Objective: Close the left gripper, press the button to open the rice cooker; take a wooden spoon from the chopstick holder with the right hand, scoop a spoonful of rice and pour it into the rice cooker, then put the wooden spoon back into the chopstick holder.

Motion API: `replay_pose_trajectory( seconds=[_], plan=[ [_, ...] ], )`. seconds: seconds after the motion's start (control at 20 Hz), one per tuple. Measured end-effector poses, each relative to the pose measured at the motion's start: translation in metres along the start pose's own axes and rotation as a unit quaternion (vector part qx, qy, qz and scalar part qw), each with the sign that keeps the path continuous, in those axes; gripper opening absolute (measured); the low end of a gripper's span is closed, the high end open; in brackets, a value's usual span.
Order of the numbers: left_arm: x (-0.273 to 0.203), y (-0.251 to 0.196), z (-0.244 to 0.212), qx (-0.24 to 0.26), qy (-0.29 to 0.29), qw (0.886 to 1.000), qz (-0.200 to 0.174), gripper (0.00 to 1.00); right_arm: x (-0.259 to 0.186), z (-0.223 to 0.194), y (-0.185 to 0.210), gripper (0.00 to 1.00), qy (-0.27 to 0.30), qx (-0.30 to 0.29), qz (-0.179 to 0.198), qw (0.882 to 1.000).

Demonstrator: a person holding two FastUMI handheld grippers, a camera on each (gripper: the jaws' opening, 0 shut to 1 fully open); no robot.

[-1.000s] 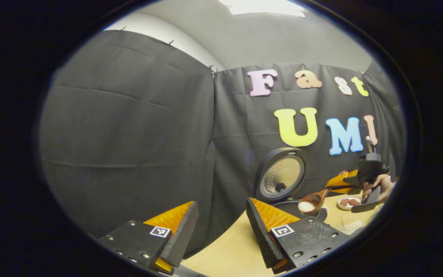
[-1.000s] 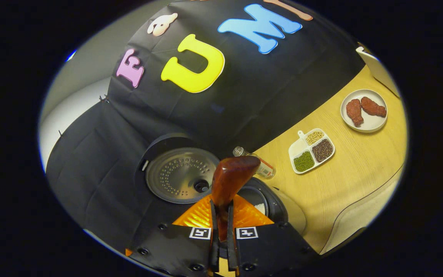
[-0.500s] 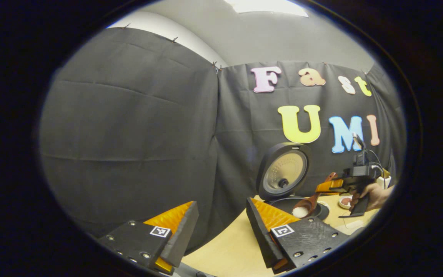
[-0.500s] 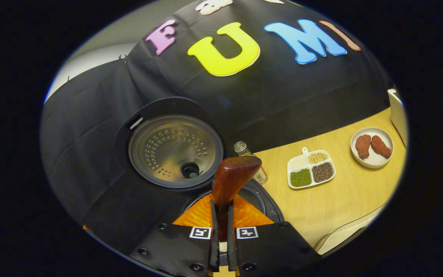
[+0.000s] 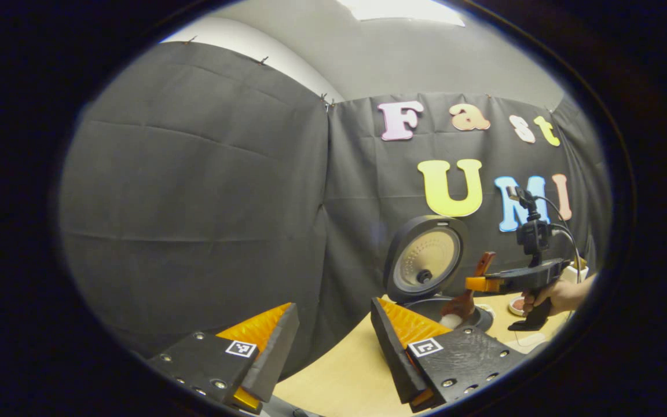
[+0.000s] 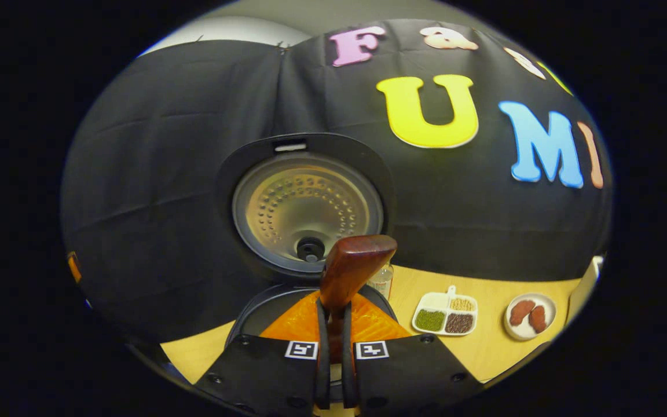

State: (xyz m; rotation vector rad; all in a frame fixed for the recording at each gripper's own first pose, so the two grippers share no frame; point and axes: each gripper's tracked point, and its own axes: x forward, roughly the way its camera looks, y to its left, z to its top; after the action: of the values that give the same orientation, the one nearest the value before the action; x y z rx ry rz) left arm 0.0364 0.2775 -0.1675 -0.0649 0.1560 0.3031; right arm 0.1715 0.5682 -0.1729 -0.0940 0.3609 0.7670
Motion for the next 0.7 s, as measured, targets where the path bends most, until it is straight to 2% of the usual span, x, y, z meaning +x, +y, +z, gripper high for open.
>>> replay_pose_trajectory(
  seconds=[0.2,0.4,0.5,0.55,0.7],
  plan=[
    [-0.002,-0.001,0.003,0.001,-0.002,1.0,0.003,0.8,-0.004,0.007,0.009,0.1,-0.022,-0.129,0.0,0.991],
    [-0.002,-0.001,0.008,0.002,-0.007,1.0,0.003,0.79,-0.004,0.012,0.011,0.1,-0.038,-0.179,-0.002,0.983],
    [0.0,-0.004,0.009,0.003,-0.008,1.0,0.001,0.79,-0.005,0.011,0.013,0.07,-0.033,-0.161,0.005,0.986],
    [0.001,-0.006,0.01,0.002,-0.009,1.0,-0.001,0.79,-0.006,0.011,0.013,0.1,-0.027,-0.135,0.008,0.99],
    [0.004,-0.013,0.011,0.003,-0.009,1.0,-0.009,0.79,-0.016,0.012,0.006,0.1,-0.01,-0.025,0.021,0.999]
  ],
)
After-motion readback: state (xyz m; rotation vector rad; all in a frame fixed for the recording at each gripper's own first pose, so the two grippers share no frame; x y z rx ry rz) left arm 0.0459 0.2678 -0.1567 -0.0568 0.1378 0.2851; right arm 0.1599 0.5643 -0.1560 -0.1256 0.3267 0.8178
